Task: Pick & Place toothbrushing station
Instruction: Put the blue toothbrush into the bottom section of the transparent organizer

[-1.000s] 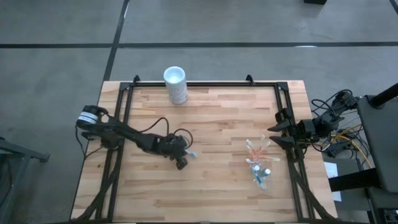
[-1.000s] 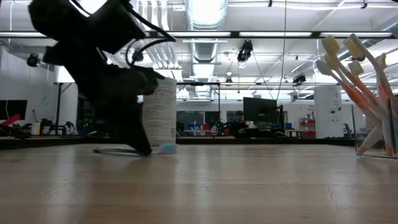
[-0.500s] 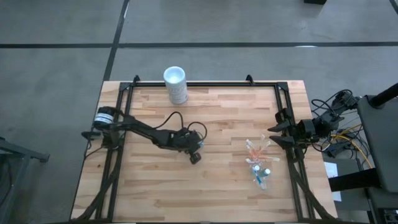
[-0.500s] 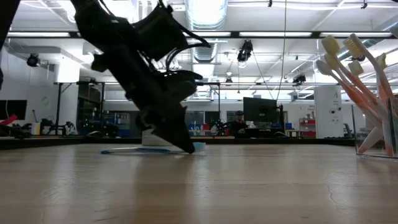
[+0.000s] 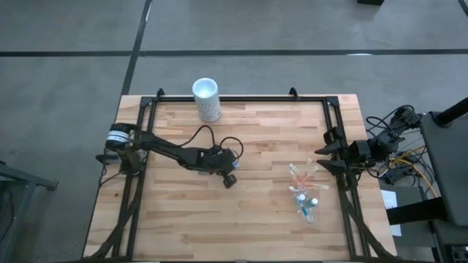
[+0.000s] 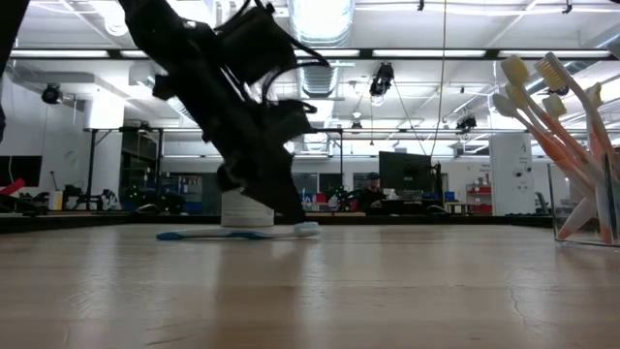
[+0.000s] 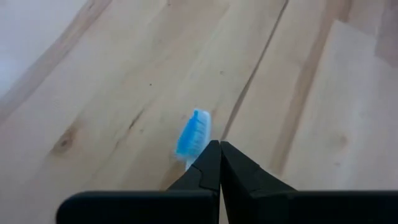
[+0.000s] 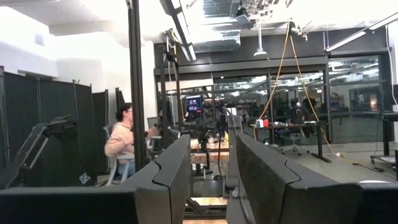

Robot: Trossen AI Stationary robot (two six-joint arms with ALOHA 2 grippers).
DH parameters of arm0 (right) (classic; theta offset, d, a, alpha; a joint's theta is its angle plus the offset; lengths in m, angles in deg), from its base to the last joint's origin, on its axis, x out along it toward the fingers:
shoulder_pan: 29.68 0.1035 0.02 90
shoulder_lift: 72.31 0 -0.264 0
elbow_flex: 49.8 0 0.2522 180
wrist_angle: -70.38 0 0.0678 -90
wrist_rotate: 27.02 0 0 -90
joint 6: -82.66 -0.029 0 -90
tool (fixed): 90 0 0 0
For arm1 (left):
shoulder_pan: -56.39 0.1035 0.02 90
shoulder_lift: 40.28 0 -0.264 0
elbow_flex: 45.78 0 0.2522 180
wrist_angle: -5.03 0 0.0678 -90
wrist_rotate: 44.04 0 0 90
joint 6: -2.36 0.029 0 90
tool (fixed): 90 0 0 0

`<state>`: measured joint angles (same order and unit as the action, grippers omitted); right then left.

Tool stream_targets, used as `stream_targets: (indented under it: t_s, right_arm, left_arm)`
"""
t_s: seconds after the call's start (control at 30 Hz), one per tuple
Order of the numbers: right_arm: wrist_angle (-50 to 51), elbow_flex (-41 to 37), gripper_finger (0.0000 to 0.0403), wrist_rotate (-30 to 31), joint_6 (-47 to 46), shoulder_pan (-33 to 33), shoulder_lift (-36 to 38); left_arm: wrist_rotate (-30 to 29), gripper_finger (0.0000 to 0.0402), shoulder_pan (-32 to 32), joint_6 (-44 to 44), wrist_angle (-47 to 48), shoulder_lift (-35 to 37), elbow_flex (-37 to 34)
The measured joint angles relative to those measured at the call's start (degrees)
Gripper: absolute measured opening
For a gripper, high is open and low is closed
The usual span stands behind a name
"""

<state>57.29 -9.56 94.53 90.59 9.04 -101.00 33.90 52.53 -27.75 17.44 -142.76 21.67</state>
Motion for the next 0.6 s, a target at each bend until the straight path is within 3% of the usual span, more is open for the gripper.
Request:
stream_targets:
  t_s: [0.2,0.3,0.53,0.6]
  right_arm:
    - [0.0,0.0,0.0118,0.0,0.0,0.0,0.0]
    - [0.0,0.0,0.0114,0.0,0.0,0.0,0.0]
    - [0.0,0.0,0.0119,0.0,0.0,0.0,0.0]
    - [0.0,0.0,0.0121,0.0,0.0,0.0,0.0]
  left_arm:
    - [0.5,0.0003,-0.4,-4.1,11.1,8.9,0.0]
    - [-0.7,0.0003,-1.0,-2.9,12.4,15.1,-0.3]
    - [-14.4,0.0003,-6.7,8.9,7.9,28.0,-1.5]
    - [-15.9,0.0003,-8.5,12.4,4.5,31.0,-3.1]
